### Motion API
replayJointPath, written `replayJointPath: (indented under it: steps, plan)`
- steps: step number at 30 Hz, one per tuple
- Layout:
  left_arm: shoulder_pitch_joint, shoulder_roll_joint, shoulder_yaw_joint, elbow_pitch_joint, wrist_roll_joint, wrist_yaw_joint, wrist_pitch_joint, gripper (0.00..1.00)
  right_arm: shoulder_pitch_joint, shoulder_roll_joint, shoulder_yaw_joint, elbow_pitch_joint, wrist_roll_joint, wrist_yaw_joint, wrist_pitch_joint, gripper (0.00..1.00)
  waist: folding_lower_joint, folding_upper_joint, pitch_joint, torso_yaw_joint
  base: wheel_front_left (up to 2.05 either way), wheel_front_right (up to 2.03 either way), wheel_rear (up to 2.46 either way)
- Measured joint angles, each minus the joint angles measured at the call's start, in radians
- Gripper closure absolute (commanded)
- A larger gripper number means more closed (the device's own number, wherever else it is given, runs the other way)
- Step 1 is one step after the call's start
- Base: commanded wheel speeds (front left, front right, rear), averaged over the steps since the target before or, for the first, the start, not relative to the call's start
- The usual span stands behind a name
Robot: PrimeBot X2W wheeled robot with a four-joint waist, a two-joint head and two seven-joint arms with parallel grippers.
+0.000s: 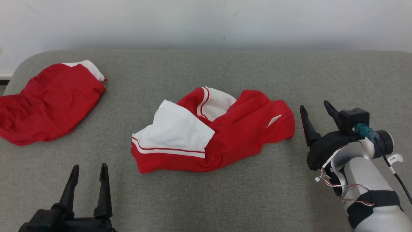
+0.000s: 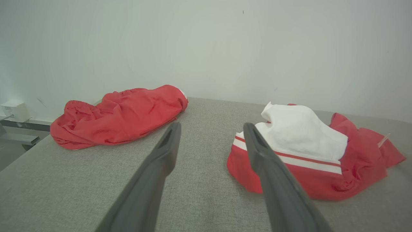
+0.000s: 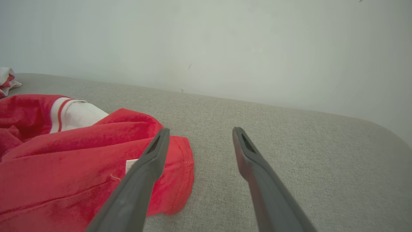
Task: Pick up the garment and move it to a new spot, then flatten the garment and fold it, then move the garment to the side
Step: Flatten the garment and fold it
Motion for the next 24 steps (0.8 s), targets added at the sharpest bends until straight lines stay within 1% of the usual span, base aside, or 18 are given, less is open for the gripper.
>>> replayJointPath:
  steps: [5,10,11,15,16,17,19,21,22,24]
  plan:
    - [-0.031,-0.004,-0.017,0.014,-0.008,-0.007,0.000,0.00,-0.082,-0.021,0.024,0.118,0.009,0.000,0.016,0.00,0.0000,0.0000,0.047,0.032,0.00,0.00,0.00]
    - [-0.062,-0.007,-0.034,0.026,-0.012,-0.008,0.000,0.00,-0.133,-0.026,0.047,0.227,0.026,0.000,0.020,0.00,0.0000,0.0001,0.088,0.060,0.00,0.00,0.00]
    - [-0.062,-0.007,-0.034,0.026,-0.012,-0.008,0.000,0.00,-0.133,-0.026,0.047,0.227,0.026,0.000,0.020,0.00,0.0000,0.0001,0.088,0.060,0.00,0.00,0.00]
    - [-0.080,-0.008,-0.051,0.033,-0.015,-0.009,0.000,0.00,-0.159,-0.029,0.062,0.296,0.037,0.000,0.002,0.00,0.0000,0.0001,0.107,0.086,0.00,0.00,0.00]
    - [-0.083,-0.008,-0.053,0.036,-0.017,-0.009,0.000,0.00,-0.166,-0.028,0.065,0.314,0.042,0.000,0.001,0.22,0.0000,0.0000,0.111,0.091,0.00,0.00,0.00]
    - [-0.084,-0.008,-0.055,0.039,-0.018,-0.009,0.000,0.00,-0.172,-0.027,0.067,0.333,0.050,0.000,0.003,0.79,0.0000,0.0000,0.115,0.096,0.00,0.00,0.00]
    - [-0.086,-0.009,-0.058,0.045,-0.019,-0.010,0.000,0.00,-0.179,-0.026,0.068,0.360,0.063,0.000,-0.007,1.00,0.0001,0.0001,0.120,0.104,0.00,0.00,0.00]
    - [-0.088,-0.009,-0.057,0.050,-0.019,-0.013,0.000,0.00,-0.191,-0.026,0.072,0.379,0.073,0.000,-0.027,1.00,0.0001,0.0001,0.121,0.108,0.00,0.00,0.00]
    - [-0.088,-0.009,-0.054,0.055,-0.019,-0.014,0.000,0.00,-0.197,-0.030,0.079,0.387,0.077,0.000,-0.067,1.00,0.0000,0.0001,0.116,0.109,0.00,0.00,0.00]
    - [-0.086,-0.009,-0.048,0.059,-0.019,-0.014,0.000,0.00,-0.198,-0.034,0.089,0.391,0.079,0.000,-0.100,1.00,0.0000,0.0001,0.107,0.106,0.00,0.00,0.00]
